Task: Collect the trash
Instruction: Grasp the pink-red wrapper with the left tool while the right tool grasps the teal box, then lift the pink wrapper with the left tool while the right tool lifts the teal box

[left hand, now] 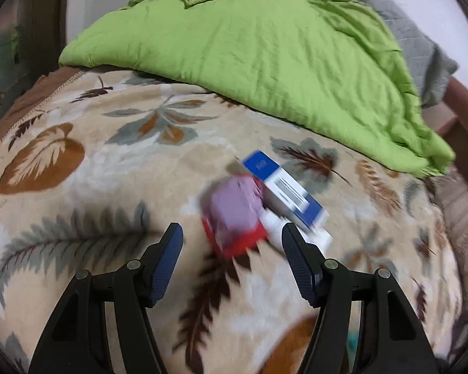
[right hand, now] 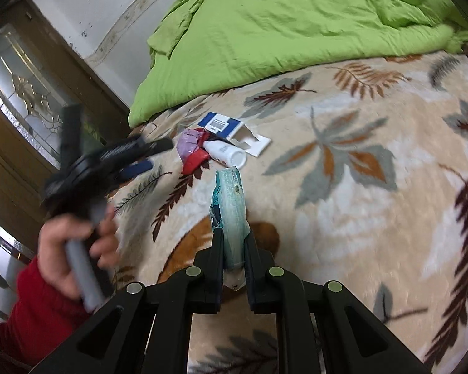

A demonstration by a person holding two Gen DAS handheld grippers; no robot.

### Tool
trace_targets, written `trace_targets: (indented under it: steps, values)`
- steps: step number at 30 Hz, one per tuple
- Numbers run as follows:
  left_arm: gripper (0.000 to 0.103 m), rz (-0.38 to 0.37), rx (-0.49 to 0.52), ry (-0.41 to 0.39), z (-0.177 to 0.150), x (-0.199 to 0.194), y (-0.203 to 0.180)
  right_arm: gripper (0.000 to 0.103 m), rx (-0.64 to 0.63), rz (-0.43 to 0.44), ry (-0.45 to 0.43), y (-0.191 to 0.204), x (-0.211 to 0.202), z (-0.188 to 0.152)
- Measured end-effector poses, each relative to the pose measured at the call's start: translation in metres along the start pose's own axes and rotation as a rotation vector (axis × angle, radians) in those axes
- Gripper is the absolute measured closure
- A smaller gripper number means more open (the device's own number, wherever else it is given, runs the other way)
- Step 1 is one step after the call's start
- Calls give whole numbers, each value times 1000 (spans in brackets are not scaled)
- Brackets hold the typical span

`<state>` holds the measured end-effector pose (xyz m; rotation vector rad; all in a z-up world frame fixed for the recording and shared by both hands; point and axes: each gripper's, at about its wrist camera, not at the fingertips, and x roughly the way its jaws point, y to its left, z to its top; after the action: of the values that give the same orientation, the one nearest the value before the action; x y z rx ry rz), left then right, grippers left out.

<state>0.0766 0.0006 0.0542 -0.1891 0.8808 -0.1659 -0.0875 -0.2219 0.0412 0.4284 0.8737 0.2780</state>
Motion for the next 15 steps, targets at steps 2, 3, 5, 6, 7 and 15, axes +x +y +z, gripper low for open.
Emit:
trace_targets:
  steps: [2, 3, 5, 6, 7, 15]
  values:
    - [38, 22, 7, 8, 7, 17, -3, 91, 6, -1, 1, -3, -1, -3]
    - [39, 33, 3, 19, 9, 26, -2, 91, 8, -2, 1, -4, -2, -5]
    - [47, 23, -7, 36, 12, 40, 1, 91, 18, 1, 0, -7, -4, -8]
    - [60, 19, -7, 52, 12, 47, 2, 91, 21, 3, 0, -9, -5, -8]
    - [64, 9, -15, 67, 12, 52, 5, 91, 21, 1, 1, -10, -5, -10]
    - [69, -39, 34, 41, -13, 27, 5, 91, 14, -15, -4, -8, -9, -21]
